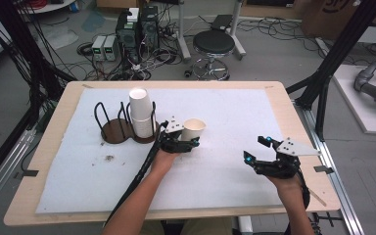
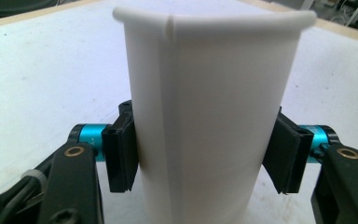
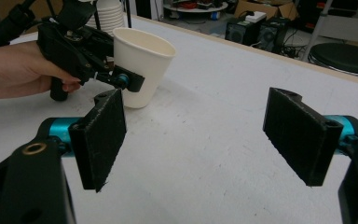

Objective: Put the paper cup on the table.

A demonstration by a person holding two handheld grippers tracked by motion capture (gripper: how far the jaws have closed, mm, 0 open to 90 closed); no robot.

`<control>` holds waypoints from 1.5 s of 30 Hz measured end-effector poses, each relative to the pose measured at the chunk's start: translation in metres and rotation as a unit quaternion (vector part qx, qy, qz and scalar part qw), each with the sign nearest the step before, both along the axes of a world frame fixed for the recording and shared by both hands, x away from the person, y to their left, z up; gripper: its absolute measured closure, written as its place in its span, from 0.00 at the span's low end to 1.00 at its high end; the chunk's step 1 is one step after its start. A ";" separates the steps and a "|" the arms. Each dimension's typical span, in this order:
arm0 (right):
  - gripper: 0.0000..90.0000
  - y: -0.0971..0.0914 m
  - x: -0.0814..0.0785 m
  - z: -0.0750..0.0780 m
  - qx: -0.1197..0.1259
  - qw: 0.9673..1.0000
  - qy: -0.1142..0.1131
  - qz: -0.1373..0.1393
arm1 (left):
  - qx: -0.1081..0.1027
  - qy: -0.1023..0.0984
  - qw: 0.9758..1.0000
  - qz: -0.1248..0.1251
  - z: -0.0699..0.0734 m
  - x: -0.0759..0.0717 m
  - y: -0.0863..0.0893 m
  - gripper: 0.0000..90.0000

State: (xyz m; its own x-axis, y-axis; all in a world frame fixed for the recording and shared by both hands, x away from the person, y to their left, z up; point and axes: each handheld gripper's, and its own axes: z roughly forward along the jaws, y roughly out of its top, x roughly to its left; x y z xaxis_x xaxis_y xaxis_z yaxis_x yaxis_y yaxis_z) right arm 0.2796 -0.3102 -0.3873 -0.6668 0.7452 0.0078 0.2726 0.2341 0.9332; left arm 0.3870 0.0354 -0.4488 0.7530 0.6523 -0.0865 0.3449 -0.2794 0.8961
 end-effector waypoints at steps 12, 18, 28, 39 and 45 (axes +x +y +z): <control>0.24 0.000 -0.001 -0.001 -0.005 1.000 0.002 -0.001 | 0.014 -0.005 1.000 -0.011 -0.003 -0.008 0.009 0.40; 0.24 0.000 0.000 -0.002 0.005 1.000 0.007 -0.001 | 0.036 -0.006 0.999 -0.021 -0.001 -0.010 0.011 0.38; 0.24 0.003 0.003 -0.005 0.001 1.000 0.015 0.006 | -0.007 -0.007 1.000 -0.011 -0.002 -0.015 0.021 0.20; 0.24 0.008 0.005 -0.010 -0.013 1.000 0.024 0.006 | -0.081 -0.036 0.995 -0.040 0.011 -0.041 0.061 0.19; 0.24 0.008 0.006 -0.011 -0.017 0.999 0.027 0.002 | -0.107 -0.058 0.991 -0.049 0.023 -0.056 0.082 0.19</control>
